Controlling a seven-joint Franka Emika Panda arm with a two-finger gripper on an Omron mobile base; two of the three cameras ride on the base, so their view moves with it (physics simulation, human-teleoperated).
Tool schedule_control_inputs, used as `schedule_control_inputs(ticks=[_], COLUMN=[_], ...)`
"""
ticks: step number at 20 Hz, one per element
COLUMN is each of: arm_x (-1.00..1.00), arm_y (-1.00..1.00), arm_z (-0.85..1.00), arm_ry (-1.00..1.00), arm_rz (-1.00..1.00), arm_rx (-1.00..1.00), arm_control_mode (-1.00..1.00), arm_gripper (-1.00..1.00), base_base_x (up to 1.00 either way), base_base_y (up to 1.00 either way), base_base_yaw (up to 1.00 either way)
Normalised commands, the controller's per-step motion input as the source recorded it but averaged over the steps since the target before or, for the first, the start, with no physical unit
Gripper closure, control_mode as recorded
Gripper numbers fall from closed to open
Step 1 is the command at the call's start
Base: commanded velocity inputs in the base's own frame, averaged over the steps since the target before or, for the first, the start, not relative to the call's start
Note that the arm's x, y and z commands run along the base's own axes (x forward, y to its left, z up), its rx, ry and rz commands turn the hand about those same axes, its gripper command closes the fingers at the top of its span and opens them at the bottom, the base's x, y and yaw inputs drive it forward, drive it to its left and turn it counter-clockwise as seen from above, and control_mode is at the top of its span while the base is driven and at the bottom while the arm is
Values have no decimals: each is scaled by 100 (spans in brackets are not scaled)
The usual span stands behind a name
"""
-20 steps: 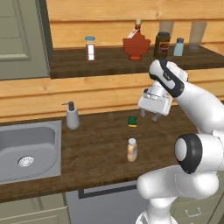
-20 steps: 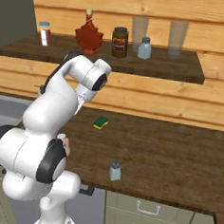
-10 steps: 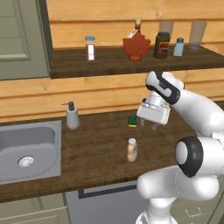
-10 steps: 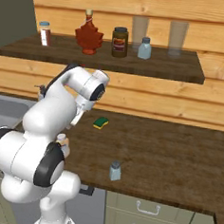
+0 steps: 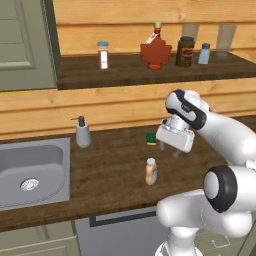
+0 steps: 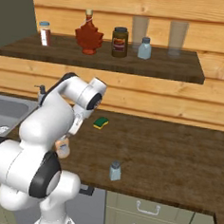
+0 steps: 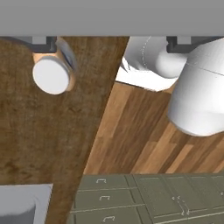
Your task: Put the shaker and condiment bottle from the counter next to their counterparts in the cabinet.
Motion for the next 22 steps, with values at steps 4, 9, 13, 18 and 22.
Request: schedule_control_inputs(ticks=[4,9,13,18,22], arm_x=[0,0,16,28,11], arm_y=[0,3,3,10,37], arm_z=[-3,-2,-3,-3,-21], arm_ry=[-6,-3,-6,-9,-8], arm_rz=[0,4,7,6,5], arm_rx=[0,0,0,0,0], arm_control_mode=[-100,-100,-100,-100,-100], arm_gripper=[-100,-100,-100,-100,-100], base_base_x=[0,0,0,0,0], base_base_y=[0,0,0,0,0], base_base_yaw=[0,0,0,0,0])
